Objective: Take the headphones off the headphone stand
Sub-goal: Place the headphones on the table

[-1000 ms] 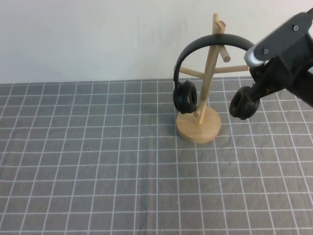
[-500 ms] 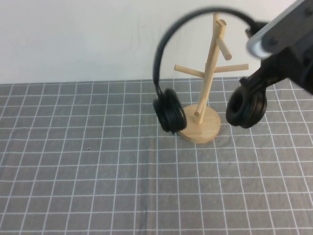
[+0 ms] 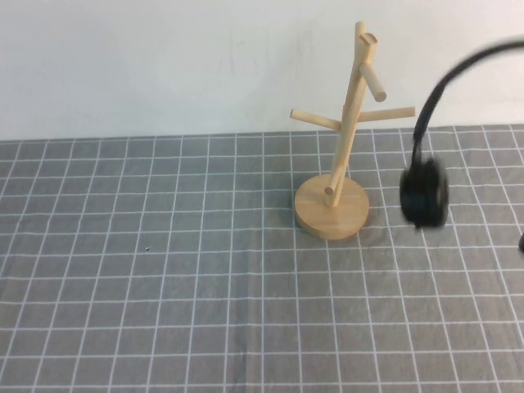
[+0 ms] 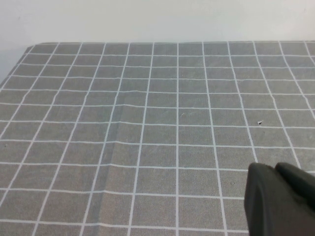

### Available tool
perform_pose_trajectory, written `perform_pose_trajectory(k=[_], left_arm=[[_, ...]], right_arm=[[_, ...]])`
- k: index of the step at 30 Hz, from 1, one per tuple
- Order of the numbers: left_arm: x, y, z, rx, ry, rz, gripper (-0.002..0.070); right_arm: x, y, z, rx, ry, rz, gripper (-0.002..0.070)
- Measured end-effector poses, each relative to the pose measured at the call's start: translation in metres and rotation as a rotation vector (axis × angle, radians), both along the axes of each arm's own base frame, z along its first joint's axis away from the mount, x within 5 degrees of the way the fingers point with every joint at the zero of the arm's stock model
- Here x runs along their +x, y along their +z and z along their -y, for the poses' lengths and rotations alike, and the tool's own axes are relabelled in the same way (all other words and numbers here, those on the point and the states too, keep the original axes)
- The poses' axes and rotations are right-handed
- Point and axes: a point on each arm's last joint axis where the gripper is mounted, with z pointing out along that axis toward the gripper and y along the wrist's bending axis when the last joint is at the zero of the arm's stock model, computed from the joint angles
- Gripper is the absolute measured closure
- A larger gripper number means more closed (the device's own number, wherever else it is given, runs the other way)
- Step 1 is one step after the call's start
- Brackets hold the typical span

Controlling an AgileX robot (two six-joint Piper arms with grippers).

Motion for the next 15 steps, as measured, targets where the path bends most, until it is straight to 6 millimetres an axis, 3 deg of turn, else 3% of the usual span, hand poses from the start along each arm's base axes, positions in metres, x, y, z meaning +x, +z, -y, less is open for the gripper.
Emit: perform_pose_trajectory(k=[3, 7, 11, 15], left_arm=[[0.000, 0.000, 0.000, 0.000, 0.000, 0.000, 0.0679], [0.000, 0.000, 0.000, 0.000, 0.000, 0.000, 0.0679], [0.000, 0.000, 0.000, 0.000, 0.000, 0.000, 0.0679], [0.000, 0.000, 0.000, 0.000, 0.000, 0.000, 0.0679]], right_arm=[[-0.006, -0.018, -0.031, 0.064, 0.355, -0.046, 0.0680], [-0.021, -0.026, -0.067, 0.213, 0.740, -0.117, 0.0680], [-0.015, -0.054, -0.077, 0.185, 0.763, -0.310, 0.0680], [0.000, -0.095, -0.069, 0.083, 0.640, -0.713, 0.0680]])
